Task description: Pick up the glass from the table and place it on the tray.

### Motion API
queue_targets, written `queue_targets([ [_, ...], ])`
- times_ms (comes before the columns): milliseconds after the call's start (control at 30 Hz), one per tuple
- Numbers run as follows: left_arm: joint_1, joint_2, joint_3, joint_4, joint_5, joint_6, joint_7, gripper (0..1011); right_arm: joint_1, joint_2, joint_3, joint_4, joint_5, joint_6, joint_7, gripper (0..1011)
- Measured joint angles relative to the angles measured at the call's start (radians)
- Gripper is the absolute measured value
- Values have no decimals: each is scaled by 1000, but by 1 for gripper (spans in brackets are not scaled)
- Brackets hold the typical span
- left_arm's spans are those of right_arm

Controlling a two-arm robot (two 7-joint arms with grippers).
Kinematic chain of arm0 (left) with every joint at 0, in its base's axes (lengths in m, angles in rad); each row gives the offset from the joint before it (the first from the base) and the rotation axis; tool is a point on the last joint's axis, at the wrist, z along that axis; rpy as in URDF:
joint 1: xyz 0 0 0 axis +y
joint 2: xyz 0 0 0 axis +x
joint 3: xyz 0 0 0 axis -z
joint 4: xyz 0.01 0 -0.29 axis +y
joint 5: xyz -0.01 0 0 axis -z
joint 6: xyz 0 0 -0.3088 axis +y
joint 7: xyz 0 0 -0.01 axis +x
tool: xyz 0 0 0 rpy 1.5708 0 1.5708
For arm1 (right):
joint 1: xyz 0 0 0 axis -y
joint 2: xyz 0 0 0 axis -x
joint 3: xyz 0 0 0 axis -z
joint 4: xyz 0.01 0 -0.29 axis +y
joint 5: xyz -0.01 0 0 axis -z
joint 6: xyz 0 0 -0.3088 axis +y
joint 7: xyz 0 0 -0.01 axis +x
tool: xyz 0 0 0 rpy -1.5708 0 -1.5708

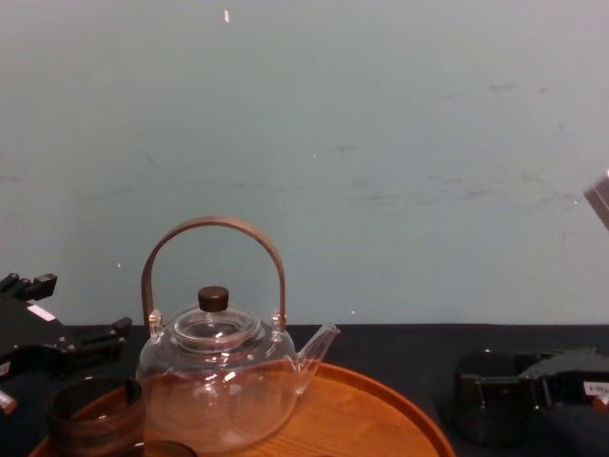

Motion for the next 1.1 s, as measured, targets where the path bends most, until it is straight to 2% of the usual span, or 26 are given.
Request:
queue_targets([
  [433, 0, 0, 0, 0, 0, 0, 0, 1001, -9, 4, 5, -14, 7, 1, 6, 885],
  [800, 0, 0, 0, 0, 0, 0, 0, 1001, -63, 58, 54, -169, 58, 15, 20, 885],
  [1100, 0, 0, 0, 0, 0, 0, 0, 1001, -83, 111, 61, -289, 85, 16, 41, 885],
])
